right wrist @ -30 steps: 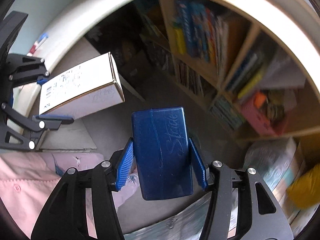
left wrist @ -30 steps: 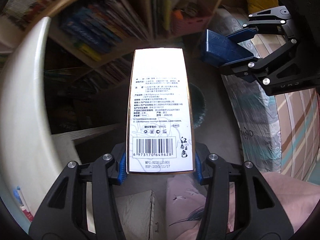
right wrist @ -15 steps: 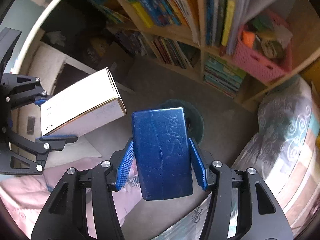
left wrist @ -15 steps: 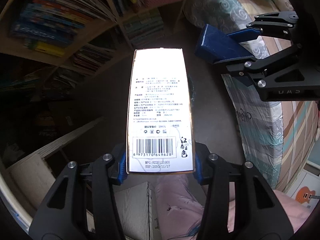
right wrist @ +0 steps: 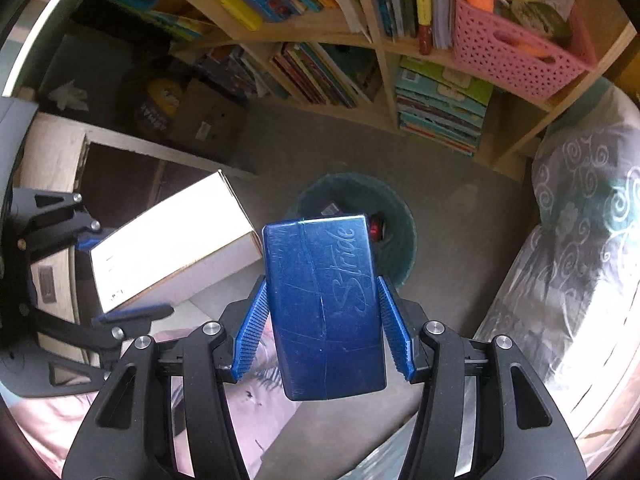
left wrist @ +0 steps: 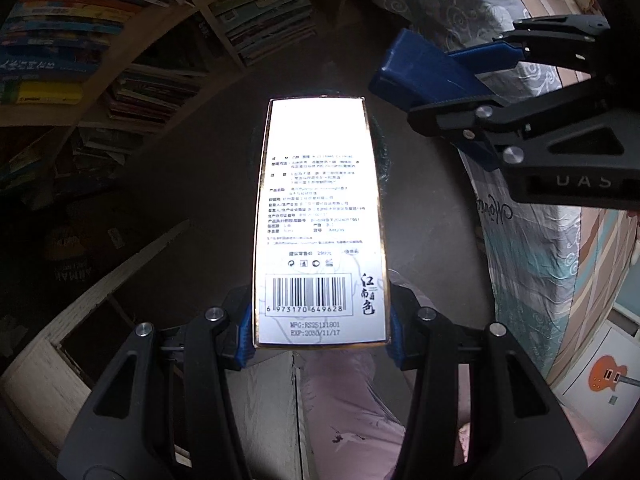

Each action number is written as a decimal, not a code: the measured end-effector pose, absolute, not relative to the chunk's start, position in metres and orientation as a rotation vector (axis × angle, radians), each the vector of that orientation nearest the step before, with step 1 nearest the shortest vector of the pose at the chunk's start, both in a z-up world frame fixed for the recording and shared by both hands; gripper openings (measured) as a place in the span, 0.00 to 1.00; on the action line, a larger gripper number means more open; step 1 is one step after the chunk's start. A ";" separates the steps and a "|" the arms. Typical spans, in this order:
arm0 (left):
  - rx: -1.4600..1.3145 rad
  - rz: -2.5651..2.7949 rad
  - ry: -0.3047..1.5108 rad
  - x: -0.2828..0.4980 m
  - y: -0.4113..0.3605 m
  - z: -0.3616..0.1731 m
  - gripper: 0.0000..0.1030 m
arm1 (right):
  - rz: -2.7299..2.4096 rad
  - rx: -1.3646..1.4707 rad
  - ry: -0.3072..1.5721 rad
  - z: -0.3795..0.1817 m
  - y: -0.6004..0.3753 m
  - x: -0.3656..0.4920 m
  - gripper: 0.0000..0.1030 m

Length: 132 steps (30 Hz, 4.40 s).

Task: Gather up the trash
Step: 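Carry the white box and navy box over the teal wastebasket, then open left tool dropping white box while right tool drops navy box into basket, then return both tools to the table toward the remaining items, then grasp the large white box with left tool while right tool grasps white marker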

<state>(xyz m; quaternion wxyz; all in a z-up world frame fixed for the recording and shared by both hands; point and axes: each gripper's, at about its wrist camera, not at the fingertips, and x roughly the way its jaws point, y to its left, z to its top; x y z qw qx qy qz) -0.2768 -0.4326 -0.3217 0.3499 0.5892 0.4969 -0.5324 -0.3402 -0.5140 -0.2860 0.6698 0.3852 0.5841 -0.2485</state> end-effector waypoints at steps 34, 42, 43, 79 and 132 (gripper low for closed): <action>1.518 -1.405 1.257 -0.279 -0.442 -0.329 0.81 | -0.655 0.916 1.288 -0.292 -0.526 -0.361 0.76; 1.430 -1.439 1.191 -0.273 -0.436 -0.292 0.93 | -0.751 0.794 1.272 -0.260 -0.527 -0.361 0.88; 1.418 -1.444 1.187 -0.271 -0.434 -0.285 0.93 | -0.749 0.778 1.260 -0.252 -0.528 -0.360 0.89; 0.751 -0.906 1.137 -0.037 -0.219 -0.068 0.93 | 0.027 0.164 1.178 -0.035 -0.401 -0.066 0.92; 0.155 -0.186 1.372 0.151 -0.044 -0.105 0.93 | 0.807 -0.408 1.295 -0.098 -0.219 0.239 0.90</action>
